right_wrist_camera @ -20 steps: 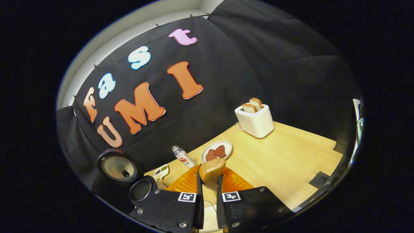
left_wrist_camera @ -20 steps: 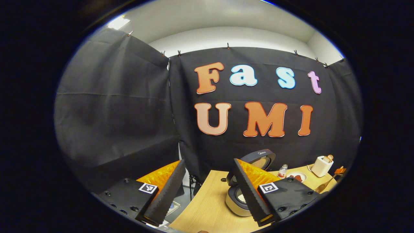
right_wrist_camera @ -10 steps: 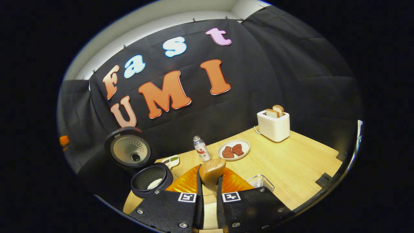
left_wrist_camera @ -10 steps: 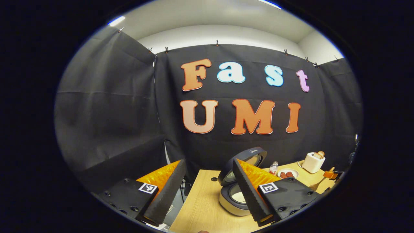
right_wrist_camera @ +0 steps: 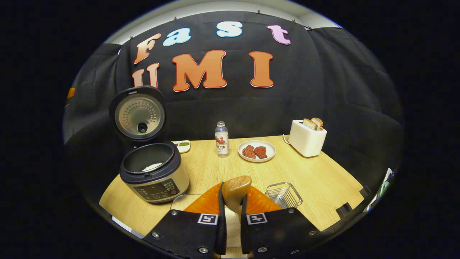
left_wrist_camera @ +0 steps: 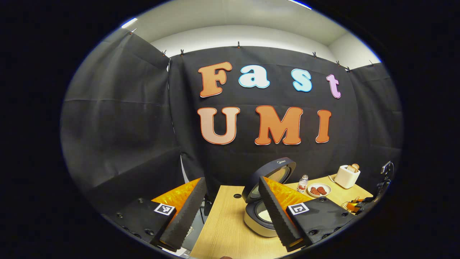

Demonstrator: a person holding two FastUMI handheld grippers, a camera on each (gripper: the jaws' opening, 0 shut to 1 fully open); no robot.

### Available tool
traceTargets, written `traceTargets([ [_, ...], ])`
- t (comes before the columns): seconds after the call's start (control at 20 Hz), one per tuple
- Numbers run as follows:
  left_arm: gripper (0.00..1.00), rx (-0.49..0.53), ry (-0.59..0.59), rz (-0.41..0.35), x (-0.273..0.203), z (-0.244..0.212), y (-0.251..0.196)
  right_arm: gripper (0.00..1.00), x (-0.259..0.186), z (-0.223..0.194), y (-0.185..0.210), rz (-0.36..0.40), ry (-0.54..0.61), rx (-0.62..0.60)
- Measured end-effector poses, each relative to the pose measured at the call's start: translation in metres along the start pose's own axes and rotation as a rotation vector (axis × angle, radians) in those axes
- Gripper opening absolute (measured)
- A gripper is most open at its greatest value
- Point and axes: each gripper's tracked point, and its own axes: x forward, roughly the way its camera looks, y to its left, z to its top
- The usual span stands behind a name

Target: Close the left gripper, press the button to open the rice cooker; take a wooden spoon from the chopstick holder with the right hand, scoop a spoonful of rice and pour it into the rice cooker, then put the wooden spoon back into the chopstick holder.

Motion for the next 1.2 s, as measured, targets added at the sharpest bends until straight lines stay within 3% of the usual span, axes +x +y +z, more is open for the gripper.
traceTargets([
  [0.4, 0.98, 0.020, 0.009, 0.013, -0.005, -0.005, 0.018, 0.15, -0.002, -0.044, 0.010, -0.074, 0.094, 0.035],
  [0.65, 0.96, 0.002, 0.024, 0.018, -0.007, -0.011, 0.030, 0.15, -0.006, -0.052, 0.022, -0.102, 0.121, 0.253],
  [0.85, 0.96, -0.006, 0.026, 0.029, -0.009, -0.015, 0.036, 0.15, -0.004, -0.049, 0.038, -0.061, 0.143, 0.444],
  [1.2, 0.96, -0.018, 0.027, 0.034, -0.011, -0.018, 0.038, 0.15, -0.001, -0.047, 0.050, -0.037, 0.141, 0.550],
])
